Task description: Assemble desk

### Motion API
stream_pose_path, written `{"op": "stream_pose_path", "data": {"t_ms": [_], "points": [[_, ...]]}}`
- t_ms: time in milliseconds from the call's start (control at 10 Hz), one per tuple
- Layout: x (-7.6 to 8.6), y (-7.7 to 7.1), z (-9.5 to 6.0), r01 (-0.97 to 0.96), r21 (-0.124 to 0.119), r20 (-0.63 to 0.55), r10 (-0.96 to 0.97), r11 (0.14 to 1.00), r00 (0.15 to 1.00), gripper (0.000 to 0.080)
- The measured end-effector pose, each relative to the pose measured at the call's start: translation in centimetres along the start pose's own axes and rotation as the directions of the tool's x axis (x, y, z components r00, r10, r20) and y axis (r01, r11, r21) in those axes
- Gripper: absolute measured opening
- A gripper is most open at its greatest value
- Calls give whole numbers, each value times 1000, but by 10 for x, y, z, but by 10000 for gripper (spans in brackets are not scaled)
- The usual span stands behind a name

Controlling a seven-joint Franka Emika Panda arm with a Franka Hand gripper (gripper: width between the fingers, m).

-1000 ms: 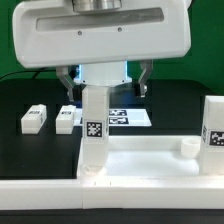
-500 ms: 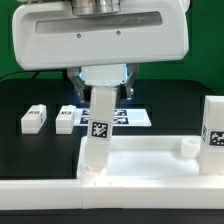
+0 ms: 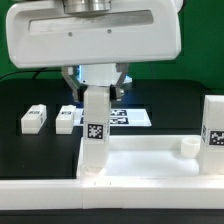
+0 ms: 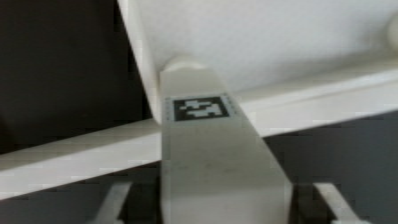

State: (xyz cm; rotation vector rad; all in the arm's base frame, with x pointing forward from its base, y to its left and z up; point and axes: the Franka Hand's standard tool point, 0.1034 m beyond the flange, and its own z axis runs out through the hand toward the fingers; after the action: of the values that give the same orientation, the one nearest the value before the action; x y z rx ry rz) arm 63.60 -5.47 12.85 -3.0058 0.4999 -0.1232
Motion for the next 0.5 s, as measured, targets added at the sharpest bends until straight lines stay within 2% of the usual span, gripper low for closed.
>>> {"op": "stream_pose_path", "data": {"t_ms": [200,300,500], "points": [[1,2,0,-299,9,3,299,954,954,298],[1,4,0,-403,21,9,403,915,915,298],[1,3,0,-612,22,20,611,791,791,298]]}}
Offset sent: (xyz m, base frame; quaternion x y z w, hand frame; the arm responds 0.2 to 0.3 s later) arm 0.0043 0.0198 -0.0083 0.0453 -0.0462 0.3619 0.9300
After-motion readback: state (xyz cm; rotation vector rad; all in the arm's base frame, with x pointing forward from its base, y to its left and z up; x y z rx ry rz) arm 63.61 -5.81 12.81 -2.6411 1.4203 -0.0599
